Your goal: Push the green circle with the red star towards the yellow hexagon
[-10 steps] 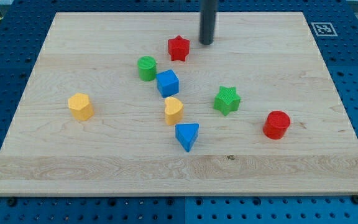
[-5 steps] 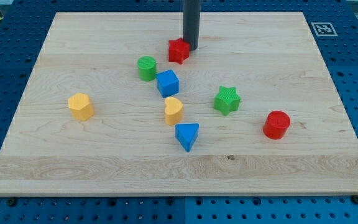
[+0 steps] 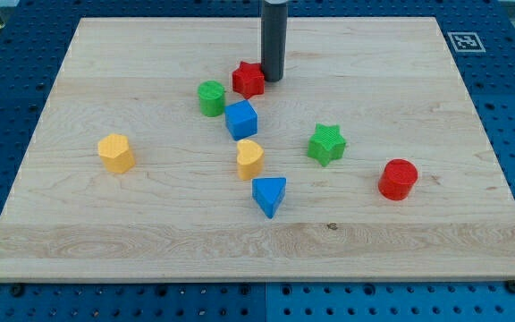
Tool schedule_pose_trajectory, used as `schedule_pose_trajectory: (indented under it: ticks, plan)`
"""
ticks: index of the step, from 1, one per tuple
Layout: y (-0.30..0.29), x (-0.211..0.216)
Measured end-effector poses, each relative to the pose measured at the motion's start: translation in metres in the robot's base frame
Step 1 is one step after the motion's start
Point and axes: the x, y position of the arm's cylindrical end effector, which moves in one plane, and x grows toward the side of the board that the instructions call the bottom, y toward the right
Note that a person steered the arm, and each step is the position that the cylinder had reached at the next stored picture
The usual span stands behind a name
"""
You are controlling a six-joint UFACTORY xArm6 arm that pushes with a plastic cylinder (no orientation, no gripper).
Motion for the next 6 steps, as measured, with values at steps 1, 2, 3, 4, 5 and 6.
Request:
schedule_pose_trajectory:
  ticks: [1, 2, 3, 4, 5, 6]
  plan:
    - [-0.014, 0.006]
    - [-0.030, 0.027]
    - [-0.043, 0.043]
    - [-0.054, 0.050]
    - [-0.068, 0.050]
    - [-0.089, 0.050]
